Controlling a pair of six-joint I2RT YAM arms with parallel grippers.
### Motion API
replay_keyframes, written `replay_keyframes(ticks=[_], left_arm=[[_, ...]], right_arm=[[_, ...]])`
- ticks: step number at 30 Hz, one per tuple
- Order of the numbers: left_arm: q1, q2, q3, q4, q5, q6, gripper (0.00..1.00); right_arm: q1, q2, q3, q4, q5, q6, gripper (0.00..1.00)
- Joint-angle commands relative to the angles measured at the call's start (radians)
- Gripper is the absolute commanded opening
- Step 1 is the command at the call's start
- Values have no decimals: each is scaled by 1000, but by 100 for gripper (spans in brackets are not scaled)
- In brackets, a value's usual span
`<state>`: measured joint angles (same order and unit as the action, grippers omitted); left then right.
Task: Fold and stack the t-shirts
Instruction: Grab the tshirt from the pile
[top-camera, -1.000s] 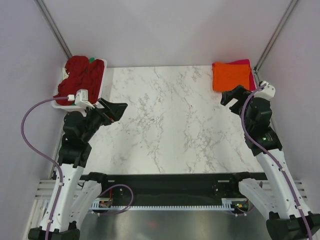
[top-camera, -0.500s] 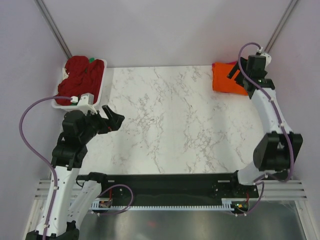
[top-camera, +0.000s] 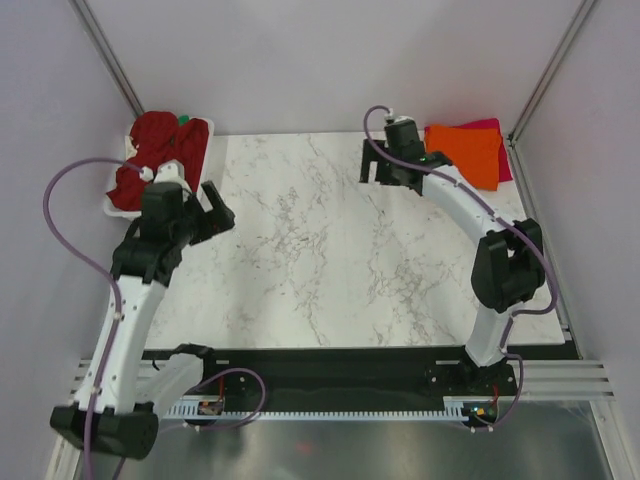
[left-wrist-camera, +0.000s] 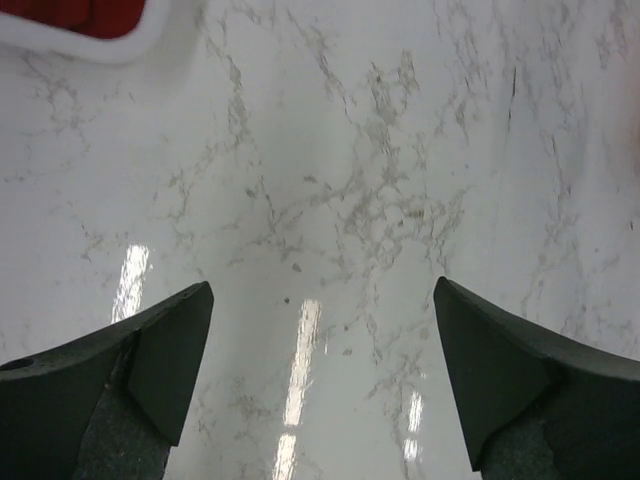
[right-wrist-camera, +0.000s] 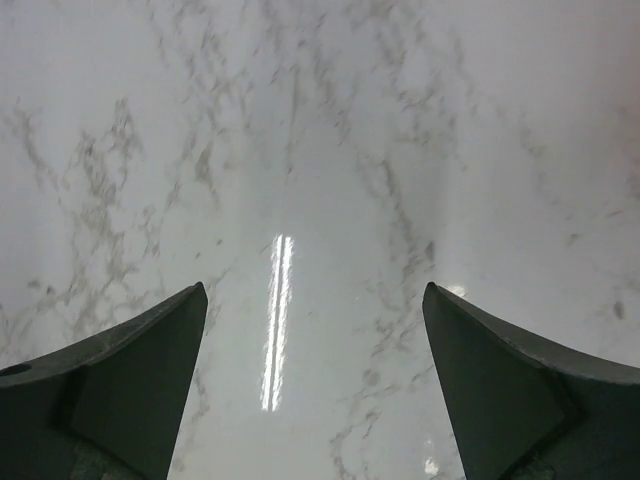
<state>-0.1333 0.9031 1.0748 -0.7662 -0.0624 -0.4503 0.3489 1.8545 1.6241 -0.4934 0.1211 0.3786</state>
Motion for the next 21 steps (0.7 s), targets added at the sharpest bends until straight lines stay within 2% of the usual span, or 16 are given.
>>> replay_keyframes(ticks=[1, 2, 3, 6, 7, 11, 16, 21], left_arm=[[73, 257, 236, 70, -87, -57, 100], [157, 313, 279, 70, -58, -80, 99], [196, 427, 322, 70, 0, -100, 97], [248, 586, 500, 67, -90, -108, 95], [265, 682, 583, 67, -117, -96, 95], [326, 881, 764, 64, -132, -77, 94], [362, 1077, 982, 64, -105, -29, 93], [362, 1232, 1132, 53, -201, 31, 93]], right_arm=[[57, -83, -117, 64, -49, 23, 98], [102, -93, -144, 79, -63, 29, 98], [126, -103, -186, 88, -63, 25, 98], [209, -138, -237, 105, -61, 22, 98], [234, -158, -269, 108, -60, 25, 98], [263, -238, -352, 121, -83, 32, 98], [266, -385, -467, 115, -86, 10, 98], [266, -483, -543, 79, -60, -10, 98]])
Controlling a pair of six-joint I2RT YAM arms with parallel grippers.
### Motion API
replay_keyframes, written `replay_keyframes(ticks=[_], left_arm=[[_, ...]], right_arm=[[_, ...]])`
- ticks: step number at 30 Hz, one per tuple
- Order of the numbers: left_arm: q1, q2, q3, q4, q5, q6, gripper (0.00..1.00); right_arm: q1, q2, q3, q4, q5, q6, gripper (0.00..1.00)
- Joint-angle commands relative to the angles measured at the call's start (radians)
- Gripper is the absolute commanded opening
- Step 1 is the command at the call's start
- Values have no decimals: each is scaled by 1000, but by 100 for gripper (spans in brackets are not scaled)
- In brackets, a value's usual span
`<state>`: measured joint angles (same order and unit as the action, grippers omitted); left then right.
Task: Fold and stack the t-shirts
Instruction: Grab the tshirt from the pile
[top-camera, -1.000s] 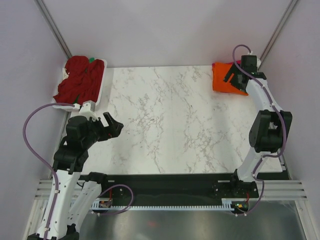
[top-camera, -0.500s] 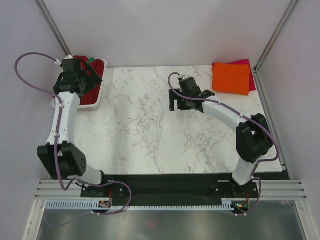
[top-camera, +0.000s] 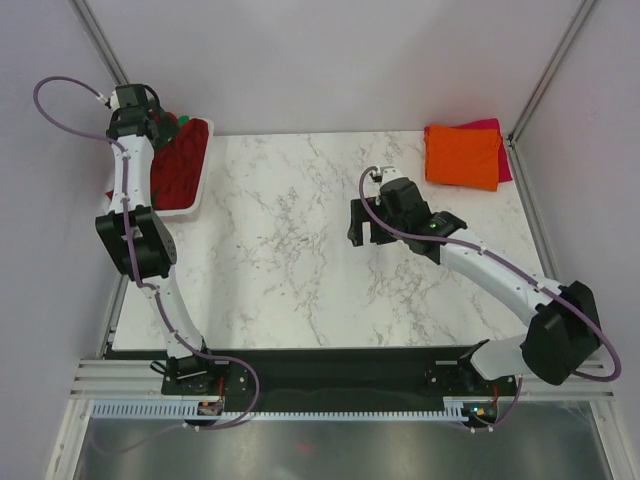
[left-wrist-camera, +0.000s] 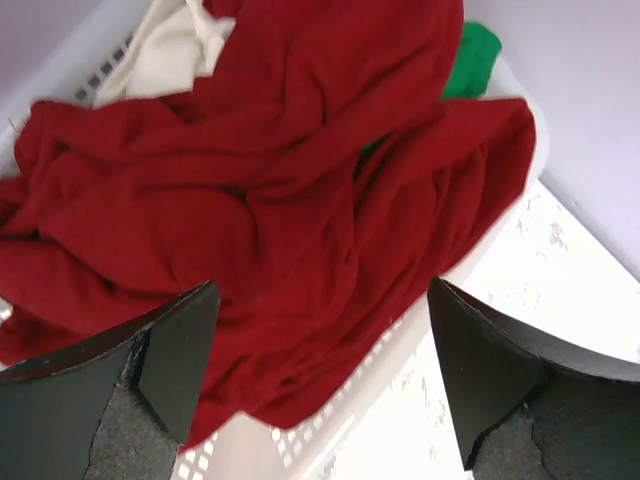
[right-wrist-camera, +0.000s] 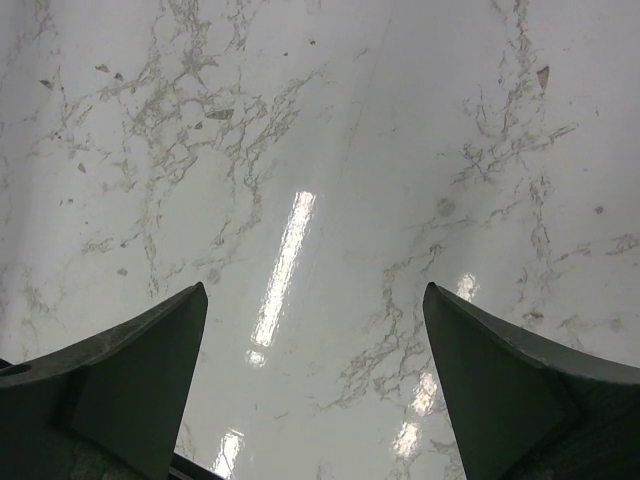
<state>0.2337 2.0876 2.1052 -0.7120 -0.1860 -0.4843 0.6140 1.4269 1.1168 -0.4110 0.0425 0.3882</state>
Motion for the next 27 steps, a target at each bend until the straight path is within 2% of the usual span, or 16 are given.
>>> replay_keyframes(ticks=[1, 4, 10, 15, 16, 18, 19, 21, 22, 23, 24, 27], left_arm=[[-4, 58, 133, -3, -93, 81, 93], [4, 86, 160, -17, -141, 76, 93], [15, 138, 162, -30, -118, 55, 92], [26, 195, 193, -29, -84, 38, 85], [33, 221, 205, -29, -46, 38, 78], [39, 235, 228, -27, -30, 29, 73], [42, 241, 237, -29, -23, 27, 57], [44, 246, 254, -27, -14, 21, 35], [42, 246, 260, -26, -3, 23, 19], [44, 241, 268, -29, 0, 24, 9], [42, 235, 271, -27, 3, 21, 2], [41, 160, 268, -27, -18, 12, 2]], right_arm=[[1, -83, -61, -8, 22, -22, 98], [1, -111, -98, -8, 37, -23, 98], [1, -82, -117, -8, 39, -37, 98], [1, -72, -126, -8, 60, -37, 98], [1, -74, -129, -8, 65, -35, 98], [1, -75, -137, -8, 72, -31, 98], [1, -75, -140, -8, 77, -29, 98], [1, -74, -146, -6, 82, -28, 98], [1, -72, -147, -6, 82, -28, 98], [1, -71, -150, -6, 85, -28, 98], [1, -66, -152, -6, 86, -28, 98], [1, -59, -149, -6, 94, -28, 98]])
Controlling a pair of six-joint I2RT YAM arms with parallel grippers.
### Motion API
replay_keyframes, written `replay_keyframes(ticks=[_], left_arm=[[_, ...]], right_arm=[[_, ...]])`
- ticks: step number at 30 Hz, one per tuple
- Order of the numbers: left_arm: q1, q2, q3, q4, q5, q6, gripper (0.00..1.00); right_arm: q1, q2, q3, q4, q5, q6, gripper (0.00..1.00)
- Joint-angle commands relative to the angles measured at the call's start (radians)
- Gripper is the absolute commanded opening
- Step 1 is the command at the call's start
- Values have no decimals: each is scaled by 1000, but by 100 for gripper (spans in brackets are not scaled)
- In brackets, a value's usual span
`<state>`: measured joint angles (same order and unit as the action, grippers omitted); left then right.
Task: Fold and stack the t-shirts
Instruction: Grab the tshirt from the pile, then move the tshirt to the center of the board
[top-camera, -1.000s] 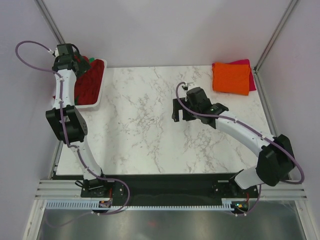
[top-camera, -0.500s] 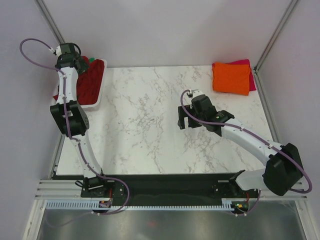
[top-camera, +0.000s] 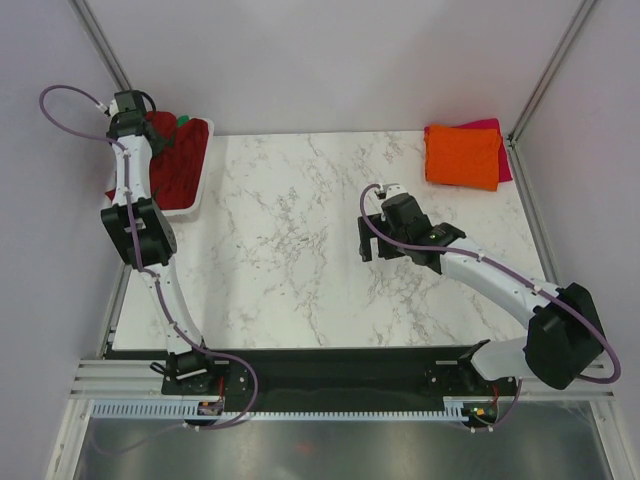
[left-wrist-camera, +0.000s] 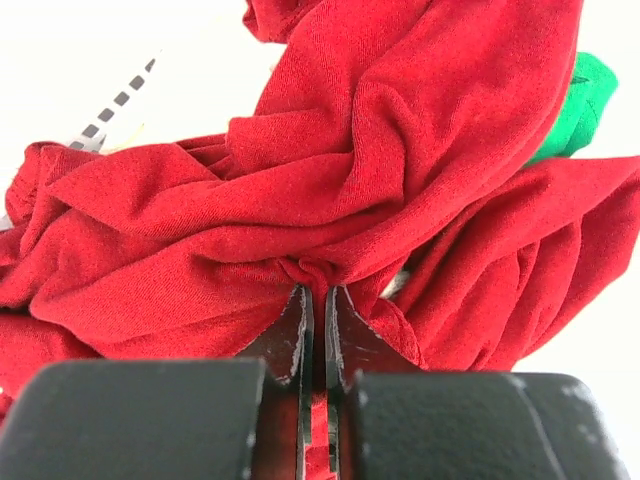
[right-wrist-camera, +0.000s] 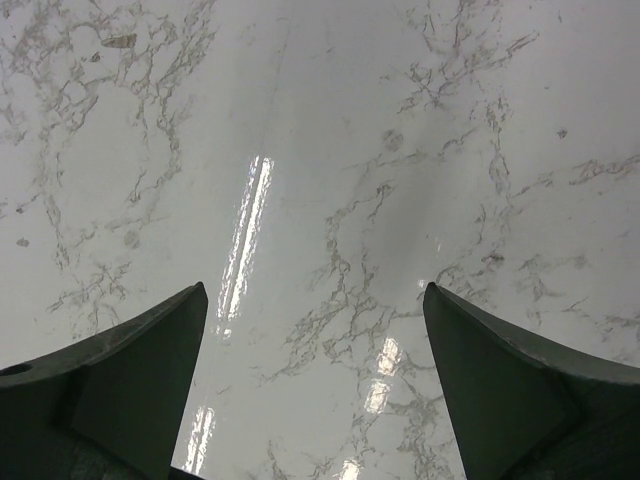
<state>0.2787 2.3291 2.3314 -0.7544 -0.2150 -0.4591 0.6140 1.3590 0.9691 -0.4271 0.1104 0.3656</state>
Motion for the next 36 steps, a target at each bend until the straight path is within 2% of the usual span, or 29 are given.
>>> replay_keyframes(ticks=[1, 6, 9, 11, 14, 16, 17, 19, 20, 21, 22, 23, 25, 26, 29, 32, 36], left_arm=[[-12, -114, 43, 17, 3, -18, 2], [-58, -307, 153, 18, 48, -50, 2], [-117, -378, 253, 50, 143, -56, 2], [-182, -470, 256, 96, 193, -44, 2], [-304, -595, 192, 105, 197, 3, 3], [-379, -667, 47, 112, 193, 16, 10], [-401, -722, -72, 110, 192, 5, 12], [-453, -766, -202, 110, 247, -19, 25], [-469, -798, -337, 112, 279, -54, 50], [-486, -804, -398, 112, 320, -61, 50], [-519, -809, -456, 109, 394, -62, 75], [-539, -832, -594, 110, 410, -81, 98], [-594, -866, -729, 112, 376, -102, 100], [-607, -881, -845, 116, 361, -114, 100], [-621, -913, -1001, 119, 347, -142, 100], [-630, -948, -1102, 128, 324, -156, 98], [-680, -982, -1162, 179, 273, -176, 93]], right_arm=[[0, 11, 0, 10, 28, -5, 98], [1, 34, 57, 5, 66, 6, 98], [1, 35, 124, -24, 123, 7, 98], [0, 26, 173, -44, 195, 9, 98], [-8, -6, 210, -78, 271, 21, 98], [-23, -27, 217, -102, 302, 45, 98], [-33, -32, 223, -136, 337, 61, 98], [-72, -40, 221, -168, 359, 107, 98], [-88, -53, 209, -182, 371, 119, 98], [-101, -63, 198, -190, 379, 131, 98], [-132, -72, 189, -194, 385, 142, 98], [-144, -93, 169, -196, 385, 151, 98], [-171, -112, 157, -209, 402, 160, 98], [-175, -133, 148, -220, 410, 164, 98], [-188, -173, 132, -229, 425, 174, 98], [-189, -181, 122, -219, 394, 187, 98], [-188, -120, 103, -191, 313, 191, 98]])
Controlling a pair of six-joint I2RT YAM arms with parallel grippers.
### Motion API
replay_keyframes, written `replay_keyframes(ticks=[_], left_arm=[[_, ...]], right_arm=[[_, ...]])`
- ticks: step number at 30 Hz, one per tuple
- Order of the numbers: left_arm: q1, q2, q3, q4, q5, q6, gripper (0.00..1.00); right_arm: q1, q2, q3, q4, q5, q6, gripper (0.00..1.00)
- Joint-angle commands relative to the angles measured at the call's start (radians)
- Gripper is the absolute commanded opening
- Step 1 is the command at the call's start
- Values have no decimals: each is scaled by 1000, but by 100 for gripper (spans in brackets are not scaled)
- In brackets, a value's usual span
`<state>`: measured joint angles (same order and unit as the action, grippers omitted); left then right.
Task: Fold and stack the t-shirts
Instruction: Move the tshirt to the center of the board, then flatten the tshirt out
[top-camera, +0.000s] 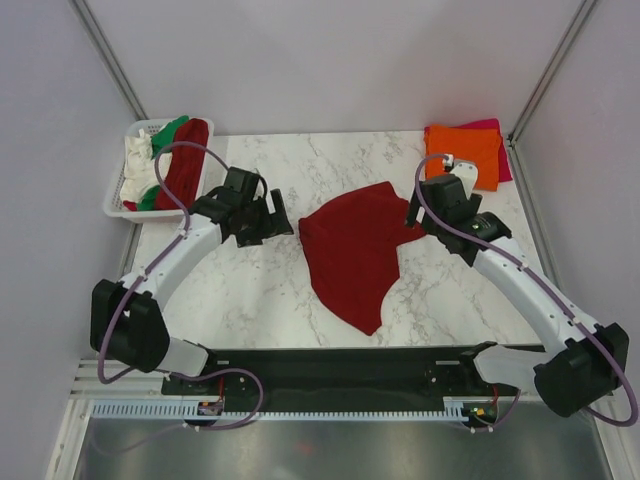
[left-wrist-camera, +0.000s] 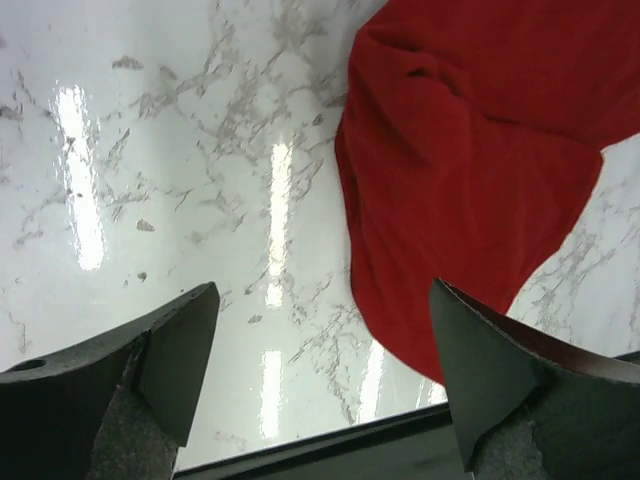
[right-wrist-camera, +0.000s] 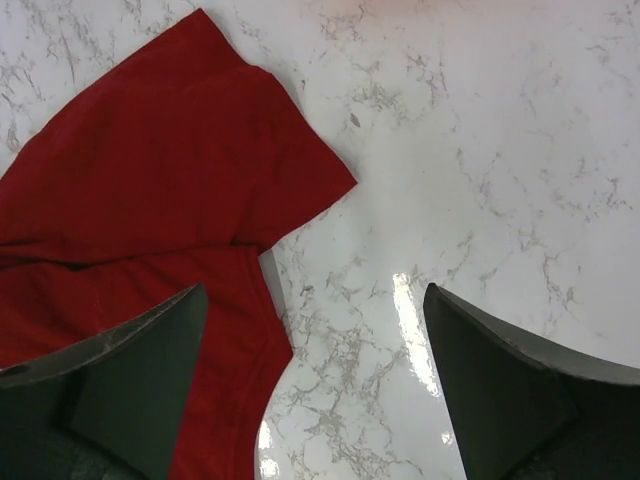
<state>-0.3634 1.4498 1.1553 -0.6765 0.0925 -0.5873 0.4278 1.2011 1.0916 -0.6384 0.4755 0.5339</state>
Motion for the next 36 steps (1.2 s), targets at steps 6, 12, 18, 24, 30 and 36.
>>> replay_keyframes(ticks=[6, 12, 18, 24, 30, 36], left_arm=[[-359, 10, 87, 138, -169, -71, 92], [-477, 142, 118, 144, -181, -135, 91], [-485, 60, 23, 150, -218, -128, 91], [-482, -109, -117, 149, -292, -132, 92], [-471, -272, -235, 149, -309, -134, 93], [-447, -387, -299, 143, -361, -151, 93]], right_arm=[[-29, 100, -59, 88, -133, 37, 98], [-100, 196, -136, 224, -392, 18, 89], [-87, 336, -184, 387, -545, 41, 74], [-67, 448, -164, 419, -517, 46, 68], [-41, 538, -145, 487, -543, 38, 35], [63, 451, 182, 237, -350, -121, 0]])
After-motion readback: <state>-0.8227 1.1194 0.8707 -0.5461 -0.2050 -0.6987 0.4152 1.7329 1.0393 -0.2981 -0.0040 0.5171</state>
